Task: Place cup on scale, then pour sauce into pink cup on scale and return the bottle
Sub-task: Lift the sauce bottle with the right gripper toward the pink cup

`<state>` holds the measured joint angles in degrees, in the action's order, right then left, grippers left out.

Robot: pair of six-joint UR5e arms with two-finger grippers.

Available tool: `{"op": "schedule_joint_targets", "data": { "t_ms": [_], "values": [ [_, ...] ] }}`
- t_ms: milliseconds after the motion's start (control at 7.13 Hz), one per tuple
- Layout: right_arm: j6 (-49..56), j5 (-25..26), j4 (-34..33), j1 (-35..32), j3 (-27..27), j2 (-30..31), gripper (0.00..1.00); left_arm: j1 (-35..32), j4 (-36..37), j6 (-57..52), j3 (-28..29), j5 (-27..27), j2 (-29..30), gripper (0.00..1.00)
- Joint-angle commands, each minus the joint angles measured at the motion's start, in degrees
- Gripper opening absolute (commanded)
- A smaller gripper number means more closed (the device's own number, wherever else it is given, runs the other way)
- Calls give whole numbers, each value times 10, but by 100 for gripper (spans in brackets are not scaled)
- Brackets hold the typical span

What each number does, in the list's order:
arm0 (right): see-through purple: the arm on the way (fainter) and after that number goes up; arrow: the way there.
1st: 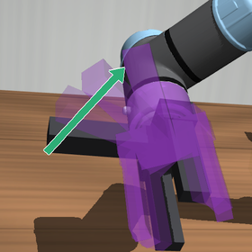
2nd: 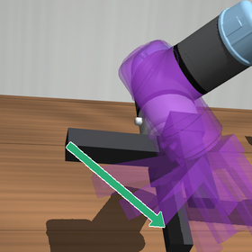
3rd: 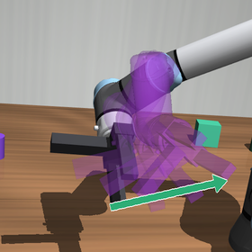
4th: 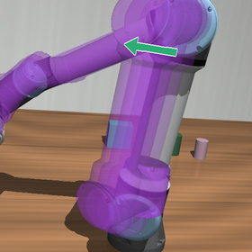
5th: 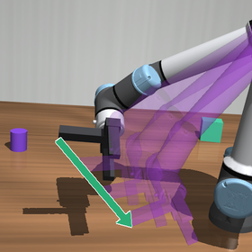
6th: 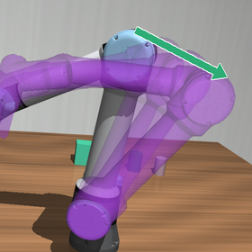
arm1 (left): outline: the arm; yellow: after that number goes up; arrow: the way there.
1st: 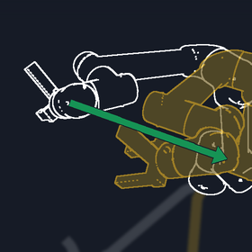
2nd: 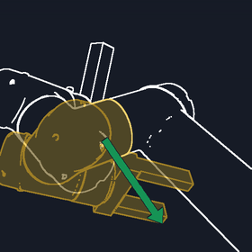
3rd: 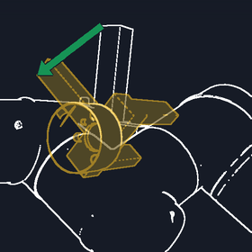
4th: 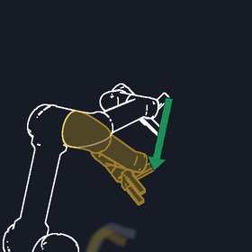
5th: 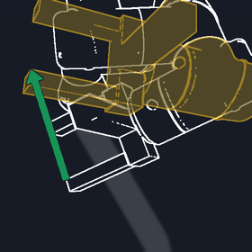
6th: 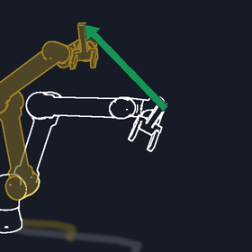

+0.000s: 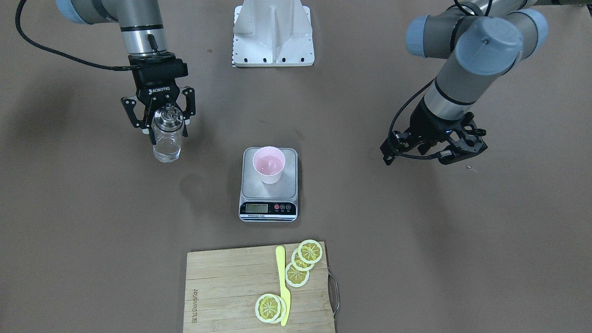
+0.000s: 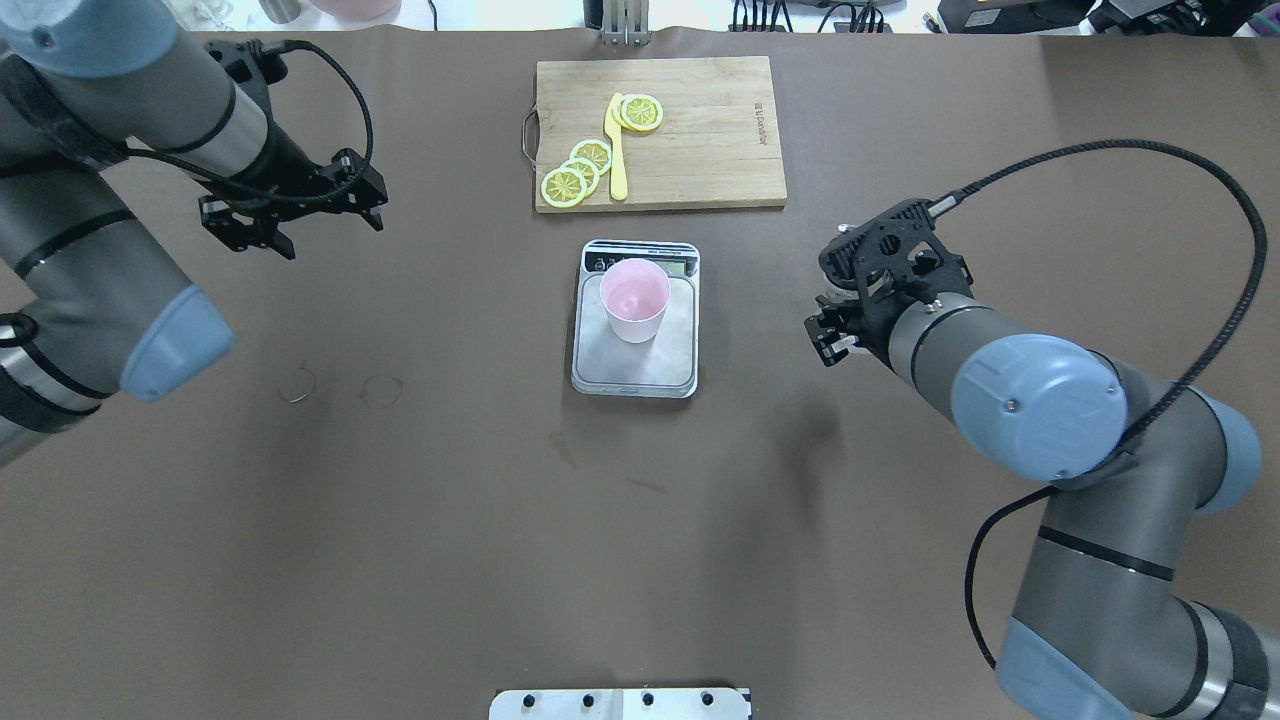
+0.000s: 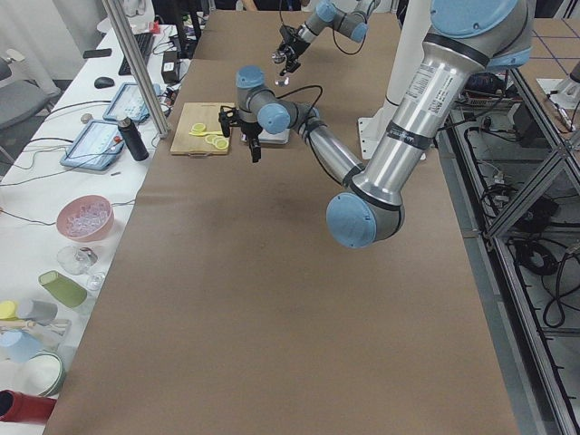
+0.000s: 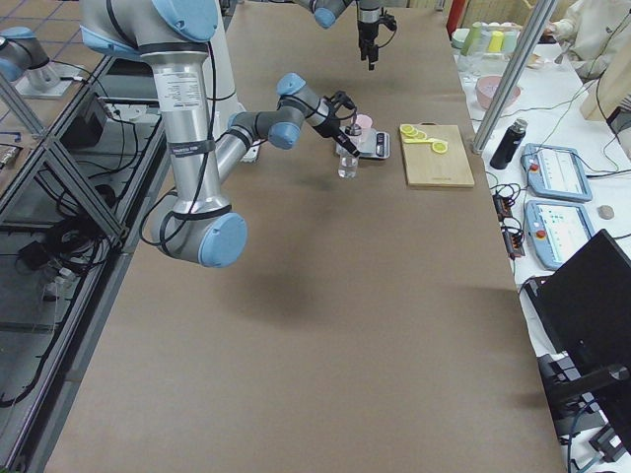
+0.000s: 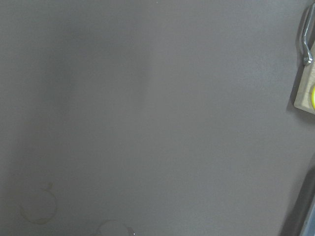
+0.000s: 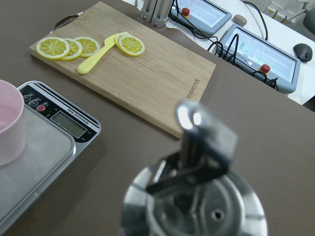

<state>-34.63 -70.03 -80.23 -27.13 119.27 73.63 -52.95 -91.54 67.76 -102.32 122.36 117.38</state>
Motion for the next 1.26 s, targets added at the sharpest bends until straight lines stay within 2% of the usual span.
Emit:
{"op": "schedule_joint_targets", "data": {
  "t_ms": [0, 140, 281, 561, 701, 1122],
  "values": [
    [97, 52, -92, 7, -6, -53, 0, -53, 15, -165, 1, 1, -44, 98],
    [98, 83, -116, 20, -20, -75, 0, -78, 15, -252, 1, 2, -77, 98],
    [120, 121, -138, 33, -45, -96, 0, -103, 14, -294, 5, -1, -93, 98],
    [152, 176, -184, 49, -96, -148, 0, -121, 9, -317, 38, -4, -94, 98],
    [185, 203, -198, 50, -133, -176, 0, -127, 7, -364, 39, -3, -106, 98],
    [292, 298, -212, 50, -194, -189, 0, -144, 6, -393, 53, -2, -114, 98]
  ]
}}
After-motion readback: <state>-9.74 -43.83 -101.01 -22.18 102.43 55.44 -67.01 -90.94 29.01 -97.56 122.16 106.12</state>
